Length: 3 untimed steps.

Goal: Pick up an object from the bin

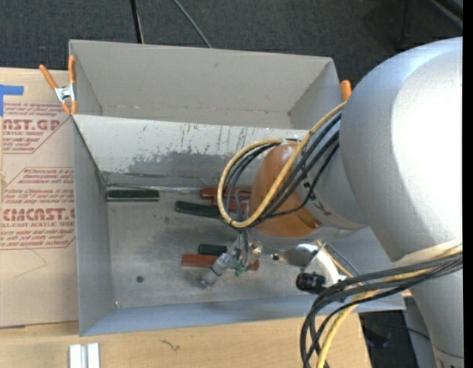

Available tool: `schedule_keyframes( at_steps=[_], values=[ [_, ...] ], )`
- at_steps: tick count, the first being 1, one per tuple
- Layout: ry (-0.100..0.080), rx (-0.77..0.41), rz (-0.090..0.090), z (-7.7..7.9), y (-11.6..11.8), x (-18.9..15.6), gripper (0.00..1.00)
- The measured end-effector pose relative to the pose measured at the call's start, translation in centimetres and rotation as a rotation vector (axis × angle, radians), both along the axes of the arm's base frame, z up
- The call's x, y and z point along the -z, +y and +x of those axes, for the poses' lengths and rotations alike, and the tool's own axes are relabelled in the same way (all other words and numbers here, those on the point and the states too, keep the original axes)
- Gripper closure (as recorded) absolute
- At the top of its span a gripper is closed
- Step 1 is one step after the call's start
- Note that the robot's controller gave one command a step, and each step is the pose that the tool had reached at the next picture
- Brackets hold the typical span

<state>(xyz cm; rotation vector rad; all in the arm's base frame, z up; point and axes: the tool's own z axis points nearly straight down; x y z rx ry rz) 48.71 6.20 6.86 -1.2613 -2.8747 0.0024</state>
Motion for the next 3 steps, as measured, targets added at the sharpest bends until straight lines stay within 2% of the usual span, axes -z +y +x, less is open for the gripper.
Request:
schedule_keyframes(
  at_steps=[1, 2, 3],
  values=[
    [-0.002, 0.294, 0.0, 2.3, 2.6, -0.1, 0.0],
    [-0.003, 0.294, -0.001, 2.4, 2.5, -0.2, 1.0],
    [-0.006, 0.293, 0.001, 2.4, 2.5, -6.1, 1.0]
  ],
)
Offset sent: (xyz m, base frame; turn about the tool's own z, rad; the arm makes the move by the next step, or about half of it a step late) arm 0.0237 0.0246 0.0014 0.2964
